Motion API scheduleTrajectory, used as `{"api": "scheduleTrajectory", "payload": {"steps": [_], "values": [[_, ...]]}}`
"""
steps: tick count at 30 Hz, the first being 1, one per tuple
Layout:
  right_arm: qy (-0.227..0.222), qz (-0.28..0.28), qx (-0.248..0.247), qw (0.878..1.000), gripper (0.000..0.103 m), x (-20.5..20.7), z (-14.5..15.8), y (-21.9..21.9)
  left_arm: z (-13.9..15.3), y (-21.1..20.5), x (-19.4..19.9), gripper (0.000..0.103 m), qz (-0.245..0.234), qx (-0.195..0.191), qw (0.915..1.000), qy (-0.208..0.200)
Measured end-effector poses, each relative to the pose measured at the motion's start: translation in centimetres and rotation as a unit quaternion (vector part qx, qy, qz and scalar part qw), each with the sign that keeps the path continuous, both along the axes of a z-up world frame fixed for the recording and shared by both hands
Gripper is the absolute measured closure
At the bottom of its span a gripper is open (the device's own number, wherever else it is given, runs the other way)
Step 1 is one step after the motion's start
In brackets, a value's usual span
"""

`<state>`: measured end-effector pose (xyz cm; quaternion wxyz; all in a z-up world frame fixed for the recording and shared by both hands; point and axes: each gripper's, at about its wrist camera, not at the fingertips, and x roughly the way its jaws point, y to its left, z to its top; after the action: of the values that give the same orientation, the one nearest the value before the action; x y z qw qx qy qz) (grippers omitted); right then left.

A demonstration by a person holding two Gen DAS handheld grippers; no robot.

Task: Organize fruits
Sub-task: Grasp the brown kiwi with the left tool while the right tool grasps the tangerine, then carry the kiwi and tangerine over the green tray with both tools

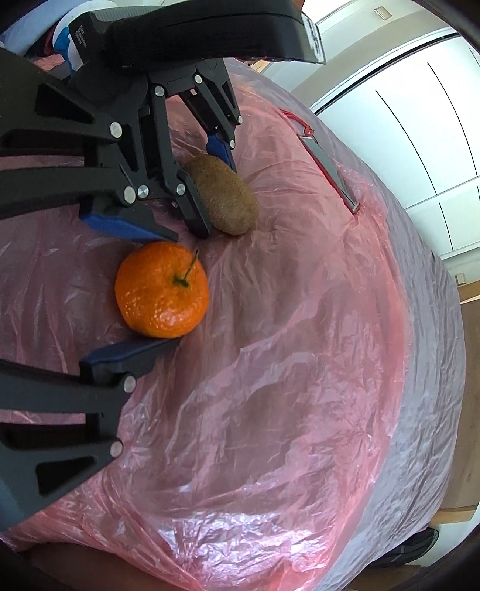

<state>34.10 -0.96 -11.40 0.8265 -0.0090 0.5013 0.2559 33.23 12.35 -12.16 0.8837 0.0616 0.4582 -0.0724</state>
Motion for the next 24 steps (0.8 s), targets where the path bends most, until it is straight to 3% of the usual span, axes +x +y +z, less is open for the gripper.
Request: {"api": "scheduleTrajectory", "payload": {"steps": [5,11,24], "values": [[-0.015,-0.006,0.004,1.000,0.026,-1.0,1.4,-1.1,1.1,1.2,-0.1,0.064,0.030,-0.045,0.9985,0.001],[-0.040,0.002,0.004,0.999,0.026,-2.6,3.6,-2.0,2.6,1.8,-1.4,0.064,0.050,-0.069,0.9963,-0.004],[-0.067,0.021,0.015,0.997,0.026,-9.4,8.3,-4.3,6.8,1.5,-8.0,0.064,0.063,-0.085,0.9942,-0.019]]}}
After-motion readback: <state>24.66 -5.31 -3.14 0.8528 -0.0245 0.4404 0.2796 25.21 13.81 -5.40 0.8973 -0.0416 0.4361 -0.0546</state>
